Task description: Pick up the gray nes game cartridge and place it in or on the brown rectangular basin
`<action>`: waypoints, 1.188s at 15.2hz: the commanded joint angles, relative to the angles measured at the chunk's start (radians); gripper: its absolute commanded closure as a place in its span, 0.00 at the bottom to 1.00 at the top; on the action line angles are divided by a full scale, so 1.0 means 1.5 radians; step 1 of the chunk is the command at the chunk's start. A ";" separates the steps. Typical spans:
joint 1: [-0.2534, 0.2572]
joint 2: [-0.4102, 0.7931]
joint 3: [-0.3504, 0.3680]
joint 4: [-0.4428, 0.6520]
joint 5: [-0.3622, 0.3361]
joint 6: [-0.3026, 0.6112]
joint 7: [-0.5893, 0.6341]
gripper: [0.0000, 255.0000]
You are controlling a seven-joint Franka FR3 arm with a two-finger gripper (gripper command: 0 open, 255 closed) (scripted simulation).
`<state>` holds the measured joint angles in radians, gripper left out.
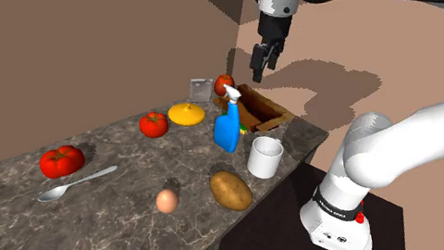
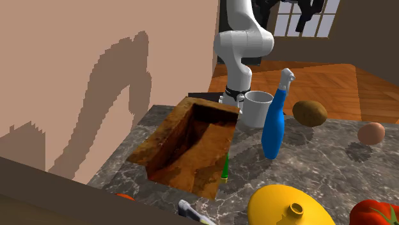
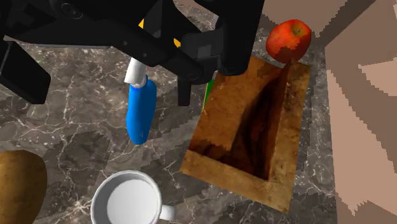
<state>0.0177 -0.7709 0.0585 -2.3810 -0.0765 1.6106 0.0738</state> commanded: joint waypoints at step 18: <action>0.021 0.349 -0.239 0.145 -0.034 0.208 -0.453 0.00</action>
<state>0.0461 -0.2857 -0.2837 -2.1855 -0.1359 1.9068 -0.5608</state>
